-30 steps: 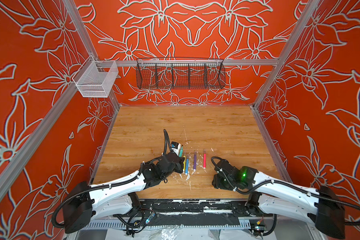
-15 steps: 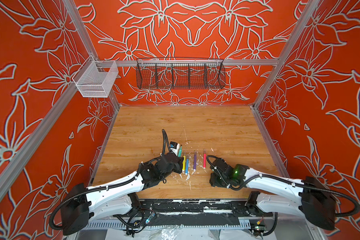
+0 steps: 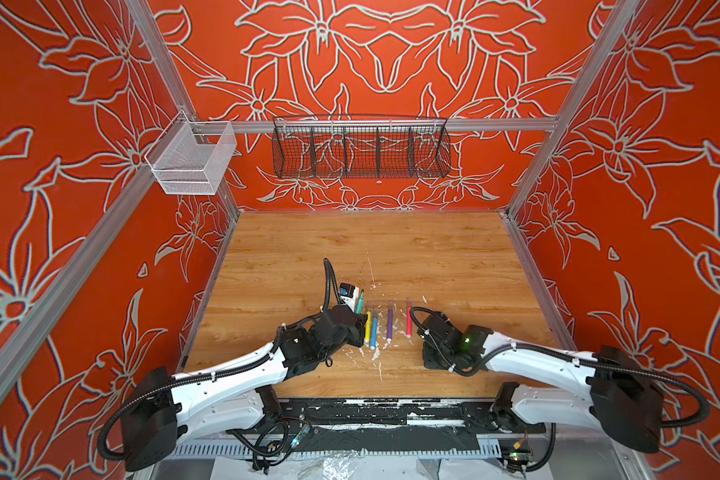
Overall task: Insert the pens into the pen caps
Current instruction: 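Move the right gripper to the translucent cap on the table and grasp it, then carry the cap with the right gripper above the green marker tip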
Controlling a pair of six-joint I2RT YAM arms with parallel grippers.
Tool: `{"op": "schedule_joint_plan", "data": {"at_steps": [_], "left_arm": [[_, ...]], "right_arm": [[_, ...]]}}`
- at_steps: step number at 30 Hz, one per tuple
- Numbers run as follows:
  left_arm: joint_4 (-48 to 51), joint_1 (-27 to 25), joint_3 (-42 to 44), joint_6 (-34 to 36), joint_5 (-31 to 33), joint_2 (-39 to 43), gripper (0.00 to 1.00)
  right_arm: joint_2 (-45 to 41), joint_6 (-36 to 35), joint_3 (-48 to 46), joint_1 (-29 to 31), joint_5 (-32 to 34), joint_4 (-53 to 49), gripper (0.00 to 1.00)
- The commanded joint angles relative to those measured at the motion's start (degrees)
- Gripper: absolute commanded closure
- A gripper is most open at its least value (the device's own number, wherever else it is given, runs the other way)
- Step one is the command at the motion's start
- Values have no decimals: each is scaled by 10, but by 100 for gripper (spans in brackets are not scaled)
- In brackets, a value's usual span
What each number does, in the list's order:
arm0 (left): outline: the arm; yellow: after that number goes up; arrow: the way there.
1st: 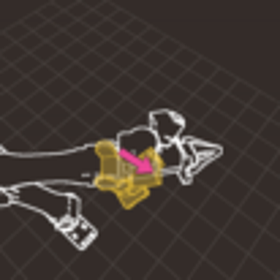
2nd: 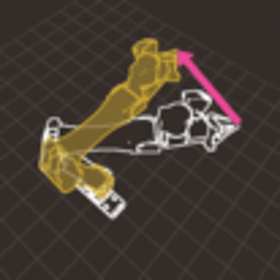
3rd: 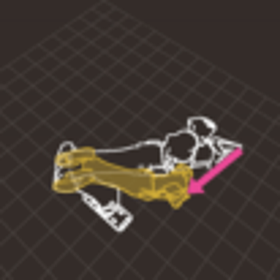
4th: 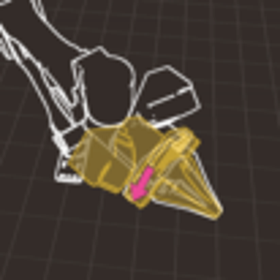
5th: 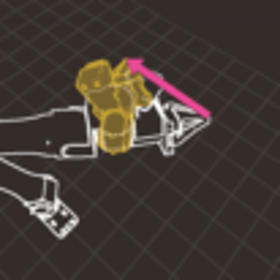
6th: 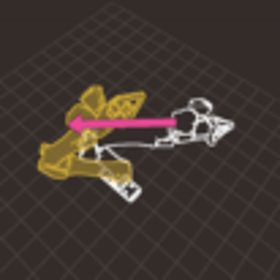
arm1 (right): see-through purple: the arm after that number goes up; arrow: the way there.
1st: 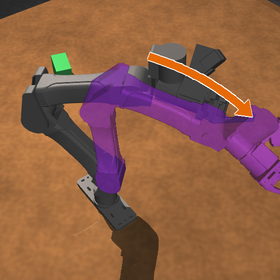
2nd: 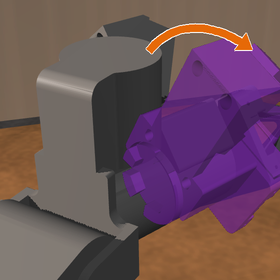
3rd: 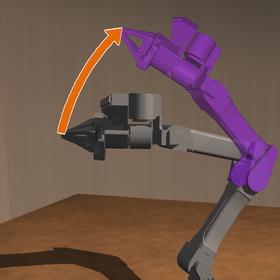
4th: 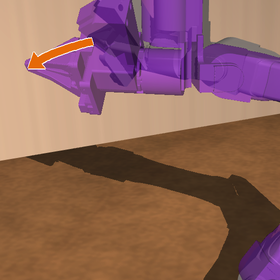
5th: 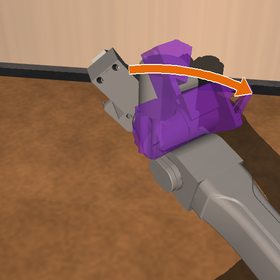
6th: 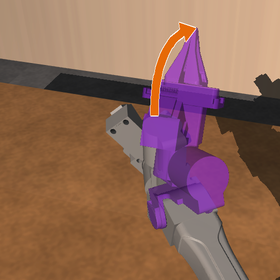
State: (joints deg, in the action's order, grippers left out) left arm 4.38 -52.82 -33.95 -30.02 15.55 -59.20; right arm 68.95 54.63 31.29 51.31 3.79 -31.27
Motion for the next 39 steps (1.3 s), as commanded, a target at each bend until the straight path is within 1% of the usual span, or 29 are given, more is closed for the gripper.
{"op": "schedule_joint_plan", "data": {"at_steps": [1,7,9,11,13,14,18,21,23,26,29,35,39], "left_arm": [[-2,3,5,-1,-2,12,100],[-6,3,5,0,-14,13,100],[-9,2,7,3,-24,15,100],[-15,-1,11,6,-36,20,100],[-21,-12,18,5,-36,22,100],[-28,-21,23,3,-34,39,100],[-67,-61,40,-6,-34,47,100],[-109,-85,55,-13,-45,44,100],[-142,-98,64,-19,-52,40,100],[-175,-114,66,-22,-58,31,100],[-194,-132,60,-18,-47,8,100],[-220,-149,56,-23,-42,-6,100],[-226,-156,48,-22,-41,-16,100]], "right_arm": [[4,3,-4,-3,15,-28,70],[4,7,-19,-3,11,-18,79],[6,7,-21,-3,6,-15,86],[-1,9,-19,-3,8,-16,92],[-22,12,-16,-3,18,-20,97],[-37,13,-12,-3,25,-23,98],[-108,13,23,-4,57,-42,99],[-165,7,70,-4,88,-50,100],[-209,1,84,-4,94,-11,100],[-260,-1,72,-4,79,100,100],[-281,6,60,-3,69,183,100],[-273,29,12,-3,39,357,100],[-245,40,17,-3,18,378,100]]}}
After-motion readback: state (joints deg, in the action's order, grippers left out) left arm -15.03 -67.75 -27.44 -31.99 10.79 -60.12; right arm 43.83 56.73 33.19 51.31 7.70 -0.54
